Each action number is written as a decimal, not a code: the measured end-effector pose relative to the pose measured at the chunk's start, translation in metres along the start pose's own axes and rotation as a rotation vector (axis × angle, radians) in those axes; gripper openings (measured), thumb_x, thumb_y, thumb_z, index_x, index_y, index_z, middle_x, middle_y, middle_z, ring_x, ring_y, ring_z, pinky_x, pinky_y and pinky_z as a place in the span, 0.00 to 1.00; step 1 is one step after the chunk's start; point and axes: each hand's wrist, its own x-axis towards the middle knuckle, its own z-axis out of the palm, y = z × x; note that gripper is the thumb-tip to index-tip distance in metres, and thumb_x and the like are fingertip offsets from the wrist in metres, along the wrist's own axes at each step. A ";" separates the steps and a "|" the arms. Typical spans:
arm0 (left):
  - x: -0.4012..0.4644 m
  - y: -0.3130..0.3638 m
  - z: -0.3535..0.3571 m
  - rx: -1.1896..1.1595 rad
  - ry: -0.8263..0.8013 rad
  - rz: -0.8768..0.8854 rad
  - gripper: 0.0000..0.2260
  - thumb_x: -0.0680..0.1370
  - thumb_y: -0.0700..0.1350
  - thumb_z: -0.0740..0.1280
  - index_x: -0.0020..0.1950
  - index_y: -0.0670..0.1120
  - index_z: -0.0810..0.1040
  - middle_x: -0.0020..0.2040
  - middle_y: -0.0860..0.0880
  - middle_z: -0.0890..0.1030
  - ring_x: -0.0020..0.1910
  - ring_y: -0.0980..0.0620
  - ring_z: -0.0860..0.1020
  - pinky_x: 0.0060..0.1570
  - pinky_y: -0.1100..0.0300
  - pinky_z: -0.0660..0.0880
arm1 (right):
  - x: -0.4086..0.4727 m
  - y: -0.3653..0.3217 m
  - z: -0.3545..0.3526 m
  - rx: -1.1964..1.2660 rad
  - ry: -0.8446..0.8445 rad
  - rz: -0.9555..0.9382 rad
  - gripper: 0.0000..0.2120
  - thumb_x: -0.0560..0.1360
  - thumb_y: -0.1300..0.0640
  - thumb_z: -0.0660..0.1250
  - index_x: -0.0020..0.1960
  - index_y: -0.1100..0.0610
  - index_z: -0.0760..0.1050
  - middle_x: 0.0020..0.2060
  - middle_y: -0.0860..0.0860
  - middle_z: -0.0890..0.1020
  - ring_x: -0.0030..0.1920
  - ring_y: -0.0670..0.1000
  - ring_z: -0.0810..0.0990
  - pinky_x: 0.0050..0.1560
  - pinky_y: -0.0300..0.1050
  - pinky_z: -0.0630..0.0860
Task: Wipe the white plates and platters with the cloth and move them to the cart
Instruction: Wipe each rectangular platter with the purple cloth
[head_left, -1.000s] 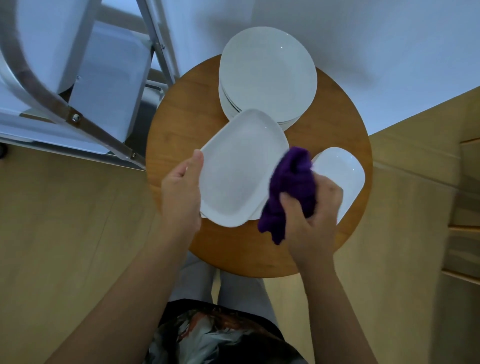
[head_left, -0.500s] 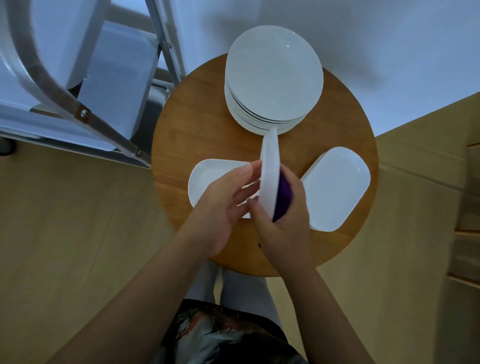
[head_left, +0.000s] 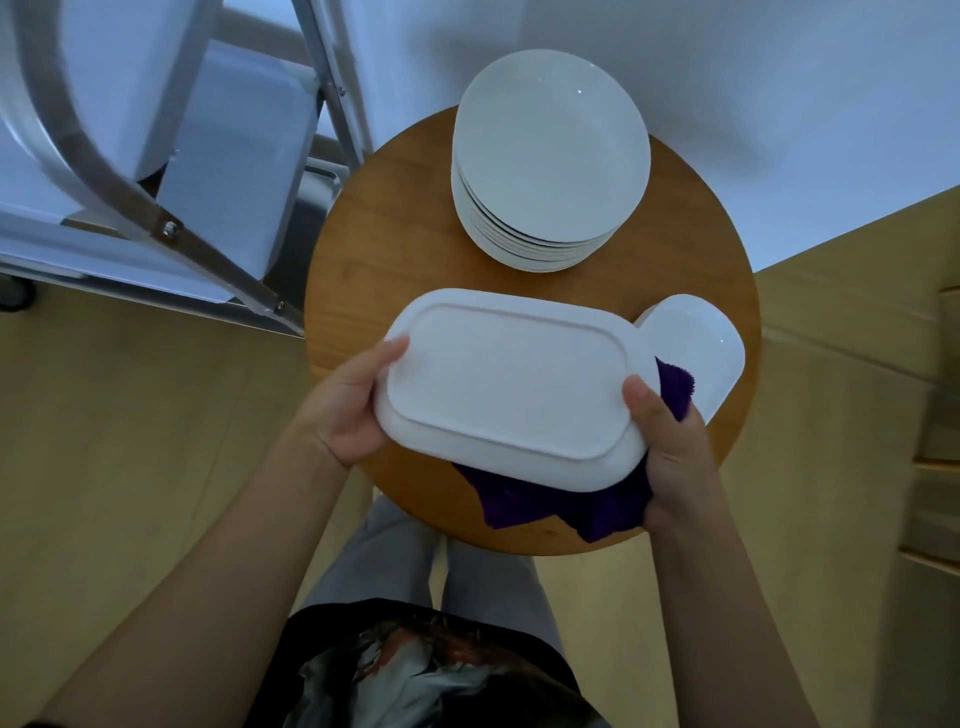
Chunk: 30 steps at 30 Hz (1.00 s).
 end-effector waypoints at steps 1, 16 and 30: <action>0.000 -0.001 -0.002 -0.006 -0.071 0.017 0.32 0.59 0.46 0.81 0.62 0.43 0.78 0.59 0.41 0.80 0.57 0.43 0.80 0.48 0.50 0.79 | 0.003 -0.001 -0.002 -0.013 0.031 0.024 0.23 0.63 0.48 0.73 0.55 0.54 0.77 0.47 0.52 0.85 0.48 0.55 0.84 0.37 0.46 0.80; -0.013 0.008 0.036 0.499 -0.112 0.129 0.21 0.64 0.30 0.70 0.55 0.41 0.74 0.42 0.48 0.83 0.44 0.51 0.82 0.39 0.60 0.79 | -0.022 -0.014 0.078 -0.609 -0.292 -0.461 0.34 0.73 0.45 0.63 0.74 0.41 0.51 0.67 0.30 0.66 0.67 0.35 0.65 0.66 0.45 0.69; -0.029 -0.005 0.040 0.433 -0.103 0.206 0.26 0.55 0.34 0.70 0.53 0.44 0.77 0.43 0.47 0.83 0.44 0.49 0.82 0.39 0.58 0.79 | 0.042 0.001 0.063 -0.962 -0.195 -0.805 0.25 0.76 0.43 0.59 0.70 0.52 0.65 0.58 0.45 0.75 0.55 0.40 0.73 0.51 0.38 0.75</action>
